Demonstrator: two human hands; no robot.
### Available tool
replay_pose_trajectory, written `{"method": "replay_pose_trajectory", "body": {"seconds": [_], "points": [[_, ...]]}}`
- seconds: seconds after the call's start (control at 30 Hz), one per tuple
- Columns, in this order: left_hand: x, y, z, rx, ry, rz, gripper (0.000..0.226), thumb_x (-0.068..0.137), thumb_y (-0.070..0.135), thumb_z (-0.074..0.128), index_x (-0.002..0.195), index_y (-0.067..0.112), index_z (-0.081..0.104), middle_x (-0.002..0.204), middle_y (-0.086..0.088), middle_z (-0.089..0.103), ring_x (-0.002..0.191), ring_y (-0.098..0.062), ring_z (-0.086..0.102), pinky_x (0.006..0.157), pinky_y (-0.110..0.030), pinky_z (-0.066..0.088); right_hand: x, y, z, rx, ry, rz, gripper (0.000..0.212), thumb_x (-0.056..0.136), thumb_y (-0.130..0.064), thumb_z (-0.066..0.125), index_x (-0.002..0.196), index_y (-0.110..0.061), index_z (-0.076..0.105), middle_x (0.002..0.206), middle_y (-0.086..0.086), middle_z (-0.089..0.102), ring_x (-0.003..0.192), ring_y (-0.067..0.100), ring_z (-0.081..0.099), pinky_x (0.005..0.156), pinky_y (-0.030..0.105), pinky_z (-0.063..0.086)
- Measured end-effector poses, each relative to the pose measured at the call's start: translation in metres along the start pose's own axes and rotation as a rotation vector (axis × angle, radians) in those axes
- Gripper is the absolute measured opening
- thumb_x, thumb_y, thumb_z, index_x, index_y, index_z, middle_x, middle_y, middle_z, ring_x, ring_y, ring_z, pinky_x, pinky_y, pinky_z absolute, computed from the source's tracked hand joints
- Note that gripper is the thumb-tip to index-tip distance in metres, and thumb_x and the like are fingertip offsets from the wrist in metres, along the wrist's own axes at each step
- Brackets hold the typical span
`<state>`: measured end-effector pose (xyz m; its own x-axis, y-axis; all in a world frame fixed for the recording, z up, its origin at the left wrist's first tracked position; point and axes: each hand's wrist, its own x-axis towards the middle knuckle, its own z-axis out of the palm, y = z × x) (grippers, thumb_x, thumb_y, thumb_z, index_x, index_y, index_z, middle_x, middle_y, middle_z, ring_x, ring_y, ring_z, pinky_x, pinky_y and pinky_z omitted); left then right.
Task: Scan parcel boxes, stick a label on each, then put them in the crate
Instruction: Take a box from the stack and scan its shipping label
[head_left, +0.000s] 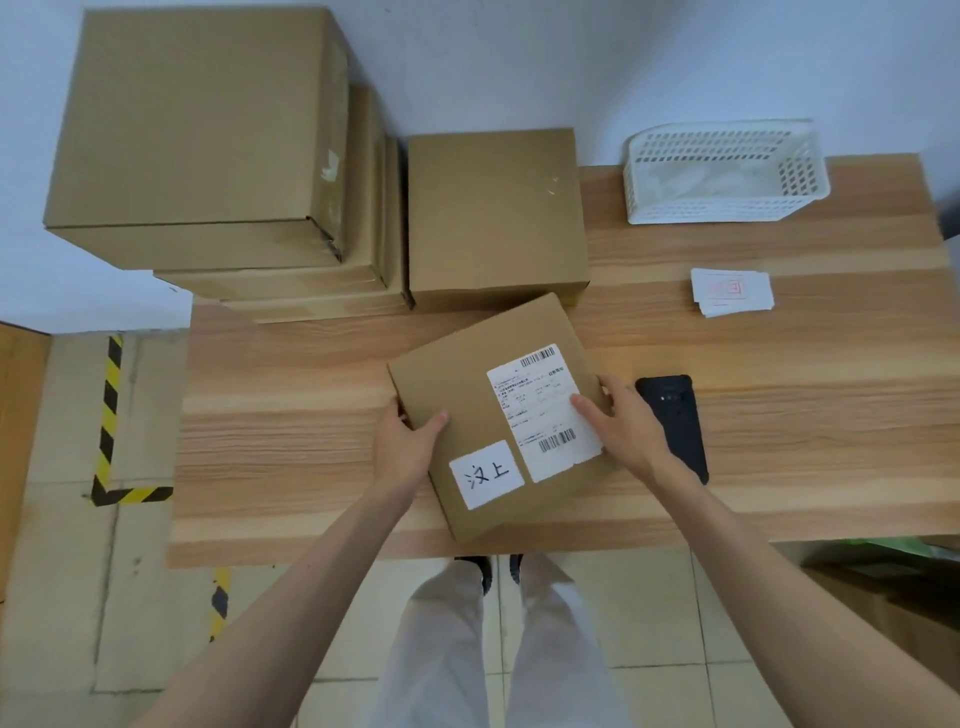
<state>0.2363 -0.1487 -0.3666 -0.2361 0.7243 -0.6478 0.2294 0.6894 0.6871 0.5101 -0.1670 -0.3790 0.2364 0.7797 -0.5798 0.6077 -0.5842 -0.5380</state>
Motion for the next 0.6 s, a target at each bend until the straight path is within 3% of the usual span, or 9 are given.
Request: {"method": "replay_pose_trajectory", "body": {"seconds": [0.17,0.27,0.33,0.4,0.47,0.6], "points": [[0.024,0.018,0.001,0.055,-0.097,0.14,0.05,0.092,0.024,0.075,0.137,0.025,0.054,0.126,0.011,0.064,0.11,-0.006,0.06,0.097,-0.031,0.05,-0.011,0.005,0.011,0.147,0.034,0.06,0.057,0.098,-0.05,0.057,0.144,-0.017,0.044,0.123,-0.002,0.059,0.106,0.017,0.059,0.087,0.039,0.052],[0.033,0.02,0.001,0.09,-0.103,0.162,0.055,0.092,0.029,0.075,0.141,0.022,0.053,0.13,0.009,0.063,0.118,-0.01,0.058,0.101,-0.035,0.051,-0.006,0.01,0.002,0.129,0.083,0.069,0.049,0.101,-0.054,0.049,0.133,-0.017,0.056,0.117,-0.003,0.062,0.103,0.016,0.06,0.09,0.041,0.052],[0.033,0.02,0.002,0.083,-0.097,0.158,0.058,0.092,0.029,0.075,0.144,0.022,0.051,0.13,0.009,0.062,0.111,-0.004,0.059,0.094,-0.028,0.052,-0.001,0.023,-0.008,-0.052,0.258,0.086,0.048,0.1,-0.055,0.045,0.121,-0.014,0.06,0.117,0.005,0.063,0.105,0.023,0.058,0.09,0.047,0.051],[0.032,0.02,0.003,0.072,-0.097,0.145,0.06,0.093,0.029,0.074,0.146,0.021,0.048,0.131,0.008,0.062,0.1,0.009,0.057,0.076,-0.012,0.05,0.002,0.038,-0.016,-0.299,0.358,0.174,0.057,0.099,-0.057,0.047,0.123,-0.005,0.054,0.122,0.017,0.058,0.111,0.034,0.054,0.09,0.049,0.05],[0.034,0.017,0.004,0.067,-0.101,0.135,0.063,0.093,0.03,0.074,0.148,0.021,0.045,0.134,0.006,0.062,0.096,0.012,0.056,0.065,-0.007,0.048,0.002,0.053,-0.02,-0.467,0.318,0.326,0.075,0.096,-0.065,0.045,0.13,0.001,0.046,0.128,0.024,0.052,0.118,0.039,0.05,0.09,0.049,0.048],[0.035,0.018,0.003,0.046,-0.109,0.137,0.064,0.093,0.028,0.074,0.149,0.022,0.044,0.133,0.007,0.062,0.095,0.012,0.058,0.068,-0.01,0.05,0.005,0.072,-0.012,-0.619,0.238,0.415,0.097,0.089,-0.079,0.039,0.135,0.006,0.04,0.128,0.025,0.051,0.115,0.039,0.053,0.086,0.045,0.05]]}}
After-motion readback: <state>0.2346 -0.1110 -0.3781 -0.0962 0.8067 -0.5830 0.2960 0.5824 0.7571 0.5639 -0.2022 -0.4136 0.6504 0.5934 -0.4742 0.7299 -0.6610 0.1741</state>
